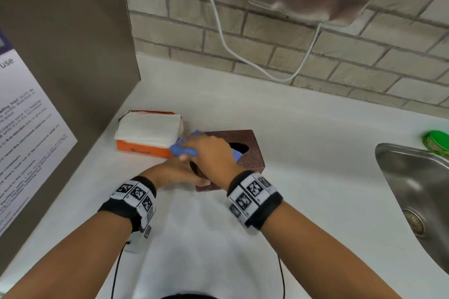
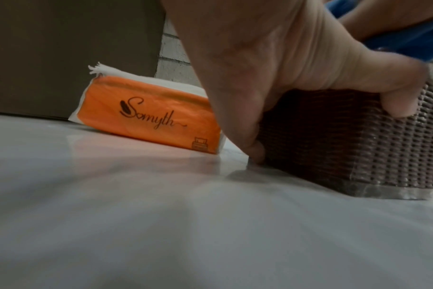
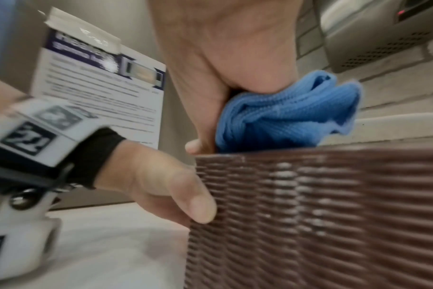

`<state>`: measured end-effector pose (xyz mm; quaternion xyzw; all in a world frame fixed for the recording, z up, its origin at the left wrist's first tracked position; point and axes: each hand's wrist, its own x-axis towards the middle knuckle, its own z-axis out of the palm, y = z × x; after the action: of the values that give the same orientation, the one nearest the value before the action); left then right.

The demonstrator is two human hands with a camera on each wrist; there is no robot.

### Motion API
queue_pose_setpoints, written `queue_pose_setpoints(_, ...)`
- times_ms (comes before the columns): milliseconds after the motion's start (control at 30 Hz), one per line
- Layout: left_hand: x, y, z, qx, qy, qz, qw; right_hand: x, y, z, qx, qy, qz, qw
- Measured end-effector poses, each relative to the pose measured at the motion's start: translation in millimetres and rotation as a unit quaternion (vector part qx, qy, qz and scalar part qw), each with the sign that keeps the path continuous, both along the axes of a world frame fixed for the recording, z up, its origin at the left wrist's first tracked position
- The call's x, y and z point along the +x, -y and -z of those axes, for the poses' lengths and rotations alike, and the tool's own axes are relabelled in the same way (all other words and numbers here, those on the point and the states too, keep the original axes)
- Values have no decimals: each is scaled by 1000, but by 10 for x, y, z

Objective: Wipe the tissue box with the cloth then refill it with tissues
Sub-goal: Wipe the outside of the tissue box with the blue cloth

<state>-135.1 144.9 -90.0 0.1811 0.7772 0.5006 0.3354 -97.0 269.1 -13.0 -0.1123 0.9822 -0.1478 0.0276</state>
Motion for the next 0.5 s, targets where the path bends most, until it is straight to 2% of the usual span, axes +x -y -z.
queue_pose_setpoints(33,12,20,-12,7,-4,10,1000,68,-14,11,9,3,-22,1000)
queue_pose_setpoints(167,-28,33,28,-4,-39,-12,999,403,-492,-5,-98,31,-71,992)
queue_pose_setpoints(233,-22,12,12,-1,-57,-32,998,576,-900,47,-98,22,-29,995)
queue_pose_setpoints(333,2,-10,-61,16,-55,-27,998,747,-1338,127,-139,-35,50,988)
queue_pose_setpoints(400,3,-26,-66,11,-61,-24,998,788,-1327,134,-151,-61,91,982)
queue_pose_setpoints(500,-14,-47,-9,21,-58,-29,998,736,-885,58,-105,-55,109,987)
